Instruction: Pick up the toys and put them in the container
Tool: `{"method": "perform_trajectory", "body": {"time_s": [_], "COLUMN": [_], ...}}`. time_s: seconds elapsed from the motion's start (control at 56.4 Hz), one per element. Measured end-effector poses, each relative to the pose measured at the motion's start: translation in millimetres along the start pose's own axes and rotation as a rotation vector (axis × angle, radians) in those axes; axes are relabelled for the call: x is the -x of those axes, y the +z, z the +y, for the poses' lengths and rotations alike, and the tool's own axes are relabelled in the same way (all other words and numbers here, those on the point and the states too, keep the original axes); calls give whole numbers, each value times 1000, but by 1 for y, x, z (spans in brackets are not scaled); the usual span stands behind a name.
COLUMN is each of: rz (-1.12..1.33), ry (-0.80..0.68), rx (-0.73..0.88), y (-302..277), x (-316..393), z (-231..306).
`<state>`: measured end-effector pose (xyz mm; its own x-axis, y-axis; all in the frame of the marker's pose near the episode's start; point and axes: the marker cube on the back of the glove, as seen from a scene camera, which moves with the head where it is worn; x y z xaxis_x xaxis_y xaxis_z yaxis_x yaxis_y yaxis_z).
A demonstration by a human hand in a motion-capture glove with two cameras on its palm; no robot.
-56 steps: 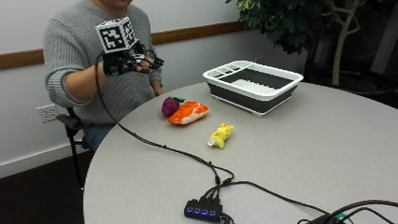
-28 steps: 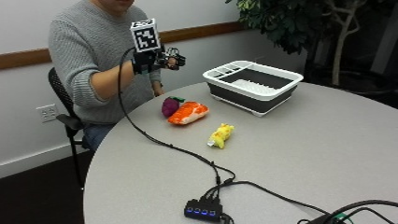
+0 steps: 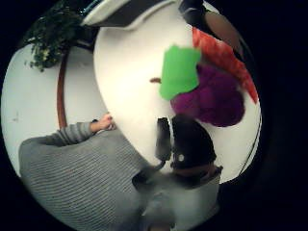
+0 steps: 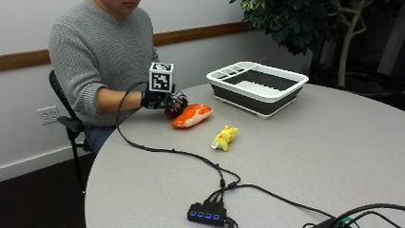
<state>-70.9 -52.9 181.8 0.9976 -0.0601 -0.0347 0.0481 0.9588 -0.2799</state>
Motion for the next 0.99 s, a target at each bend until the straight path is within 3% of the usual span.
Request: {"method": "perform_trajectory", "body": {"time_s": [0.337,0.479,0.55,0.692,0.762,0.993], "rz": [-12,-1,2,47,67,-120], "ry": [-21,-41,-49,19,-55,-44], "rx": [-38,-157,-248,-499,-562,-563], "y": [17,3,-30,-154,-198,-238], "x": [4,13,11,-32,-39,-28], "z": [-2,-8,-14,-35,-39,-83]}}
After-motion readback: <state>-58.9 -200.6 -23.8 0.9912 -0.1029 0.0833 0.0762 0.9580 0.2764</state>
